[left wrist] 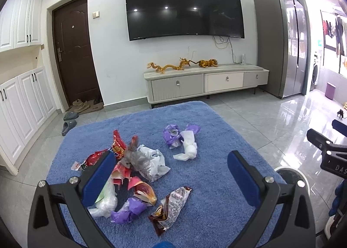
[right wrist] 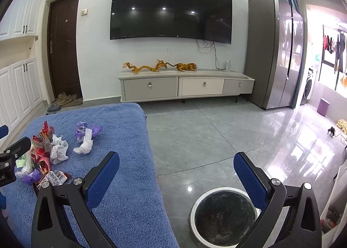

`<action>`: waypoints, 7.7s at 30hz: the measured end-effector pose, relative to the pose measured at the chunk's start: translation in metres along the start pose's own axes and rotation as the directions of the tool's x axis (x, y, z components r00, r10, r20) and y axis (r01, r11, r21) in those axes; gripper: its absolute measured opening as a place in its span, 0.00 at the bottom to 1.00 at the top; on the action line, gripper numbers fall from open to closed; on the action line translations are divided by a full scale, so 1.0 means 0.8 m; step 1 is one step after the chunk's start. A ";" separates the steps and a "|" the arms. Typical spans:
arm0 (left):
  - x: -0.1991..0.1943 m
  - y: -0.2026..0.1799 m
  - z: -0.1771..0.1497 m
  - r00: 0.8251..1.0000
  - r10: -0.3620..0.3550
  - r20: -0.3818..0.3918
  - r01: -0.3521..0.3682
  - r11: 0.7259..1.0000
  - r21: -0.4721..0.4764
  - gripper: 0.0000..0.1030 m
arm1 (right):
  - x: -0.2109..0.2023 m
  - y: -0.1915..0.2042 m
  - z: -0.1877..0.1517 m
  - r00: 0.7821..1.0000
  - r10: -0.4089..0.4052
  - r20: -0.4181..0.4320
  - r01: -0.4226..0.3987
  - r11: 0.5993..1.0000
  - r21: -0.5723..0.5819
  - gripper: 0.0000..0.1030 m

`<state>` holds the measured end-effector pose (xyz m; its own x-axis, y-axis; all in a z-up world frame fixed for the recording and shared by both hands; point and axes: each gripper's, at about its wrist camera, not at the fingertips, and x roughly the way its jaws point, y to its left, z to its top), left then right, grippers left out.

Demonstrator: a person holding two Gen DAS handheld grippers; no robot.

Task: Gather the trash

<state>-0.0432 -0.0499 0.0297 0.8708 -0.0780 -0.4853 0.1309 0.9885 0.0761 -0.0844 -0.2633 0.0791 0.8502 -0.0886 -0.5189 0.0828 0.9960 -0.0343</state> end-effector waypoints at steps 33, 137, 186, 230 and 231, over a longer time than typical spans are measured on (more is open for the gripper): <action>0.019 -0.030 -0.007 0.999 -0.043 0.019 0.041 0.997 0.067 1.00 | -0.006 0.011 -0.019 0.999 -0.053 -0.007 0.053 0.999 0.011 1.00; 0.112 0.231 -0.115 0.883 -0.371 -0.287 0.251 0.891 -0.379 0.77 | 0.158 0.315 -0.088 0.568 0.586 -0.578 -0.711 0.703 0.013 0.76; 0.079 -0.163 0.011 0.689 -0.650 -0.321 0.691 0.723 0.020 0.28 | 0.048 -0.126 -0.110 0.936 0.271 -0.223 -0.218 0.947 0.234 0.11; 0.112 -0.252 0.035 0.754 -0.570 -0.326 0.622 0.780 0.073 0.60 | 0.080 -0.247 -0.139 0.972 0.111 -0.206 -0.032 0.936 0.352 0.43; 0.109 -0.240 0.037 0.763 -0.565 -0.315 0.612 0.788 0.070 0.60 | 0.075 -0.240 -0.130 0.974 0.112 -0.194 -0.040 0.939 0.342 0.43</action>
<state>0.0213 -0.2505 -0.0017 0.4411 -0.5767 -0.6876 0.6693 0.7218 -0.1760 -0.1034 -0.4581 -0.0343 0.7367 0.0280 -0.6756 0.2216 0.9340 0.2803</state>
